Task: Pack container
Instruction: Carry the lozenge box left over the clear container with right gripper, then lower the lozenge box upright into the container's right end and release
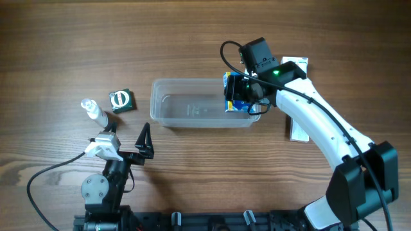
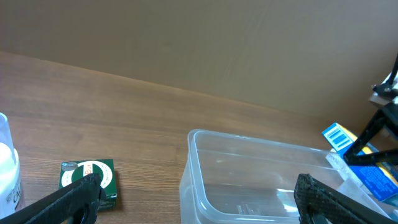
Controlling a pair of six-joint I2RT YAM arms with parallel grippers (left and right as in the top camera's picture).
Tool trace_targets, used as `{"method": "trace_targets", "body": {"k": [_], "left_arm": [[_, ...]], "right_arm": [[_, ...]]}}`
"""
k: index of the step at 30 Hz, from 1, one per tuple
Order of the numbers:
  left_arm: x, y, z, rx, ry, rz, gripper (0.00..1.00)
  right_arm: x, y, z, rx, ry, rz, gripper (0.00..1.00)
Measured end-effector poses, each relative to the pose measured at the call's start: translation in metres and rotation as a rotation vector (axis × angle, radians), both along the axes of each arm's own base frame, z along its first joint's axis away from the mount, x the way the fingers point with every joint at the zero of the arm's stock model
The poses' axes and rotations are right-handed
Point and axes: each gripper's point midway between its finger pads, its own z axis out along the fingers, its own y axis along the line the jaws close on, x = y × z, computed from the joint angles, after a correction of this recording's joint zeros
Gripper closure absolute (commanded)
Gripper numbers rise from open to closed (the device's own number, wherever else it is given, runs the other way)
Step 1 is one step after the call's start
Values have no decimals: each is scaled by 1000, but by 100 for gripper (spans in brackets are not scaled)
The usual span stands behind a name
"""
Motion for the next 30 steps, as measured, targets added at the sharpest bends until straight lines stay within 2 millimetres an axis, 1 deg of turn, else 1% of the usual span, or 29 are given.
{"method": "trace_targets", "body": {"k": [6, 18, 24, 30], "left_arm": [[0, 0, 0, 0, 0, 0, 0], [0, 0, 0, 0, 0, 0, 0], [0, 0, 0, 0, 0, 0, 0], [0, 0, 0, 0, 0, 0, 0]], "right_arm": [[0, -1, -10, -18, 20, -3, 63], [-3, -8, -12, -50, 35, -11, 63], [-3, -8, -12, -51, 34, -11, 51], [-2, -7, -12, -48, 28, -10, 48]]}}
